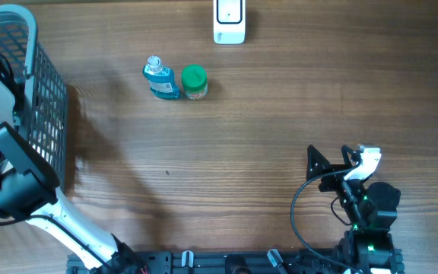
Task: Scan the item barcode
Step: 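Grasp the brown-and-white PanTree bread bag in the basket with the left gripper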
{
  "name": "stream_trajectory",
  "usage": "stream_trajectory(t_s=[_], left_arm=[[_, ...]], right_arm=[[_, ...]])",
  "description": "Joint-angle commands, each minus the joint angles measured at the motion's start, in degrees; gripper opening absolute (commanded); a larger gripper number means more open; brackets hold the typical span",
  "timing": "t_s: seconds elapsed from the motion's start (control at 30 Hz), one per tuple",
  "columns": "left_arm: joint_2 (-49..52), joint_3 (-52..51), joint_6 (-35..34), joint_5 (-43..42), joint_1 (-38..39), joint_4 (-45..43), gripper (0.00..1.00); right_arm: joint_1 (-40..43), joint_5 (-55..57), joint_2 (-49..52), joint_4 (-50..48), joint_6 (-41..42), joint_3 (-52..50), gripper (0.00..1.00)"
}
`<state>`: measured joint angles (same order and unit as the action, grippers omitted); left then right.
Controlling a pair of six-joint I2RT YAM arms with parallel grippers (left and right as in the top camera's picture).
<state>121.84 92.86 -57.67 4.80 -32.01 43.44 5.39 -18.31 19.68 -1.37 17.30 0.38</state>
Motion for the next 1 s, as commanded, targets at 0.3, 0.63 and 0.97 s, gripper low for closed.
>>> stream_trajectory(t_s=[0.3,0.63,0.97], left_arm=[[3.6,0.9,-1.1,-9.1,-0.6,4.0,0.04],[-5.2,14.0,8.0,-7.7,-0.6,16.9,1.00],[-8.5,14.0,7.9,5.8,-0.6,42.1,1.00]], right_arm=[[-0.1,0.3,0.4,-0.1,-0.2,-0.1,1.00],[-0.1,0.3,0.4,-0.1,-0.2,-0.1,1.00],[-0.1,0.3,0.4,-0.2,-0.2,-0.1,1.00]])
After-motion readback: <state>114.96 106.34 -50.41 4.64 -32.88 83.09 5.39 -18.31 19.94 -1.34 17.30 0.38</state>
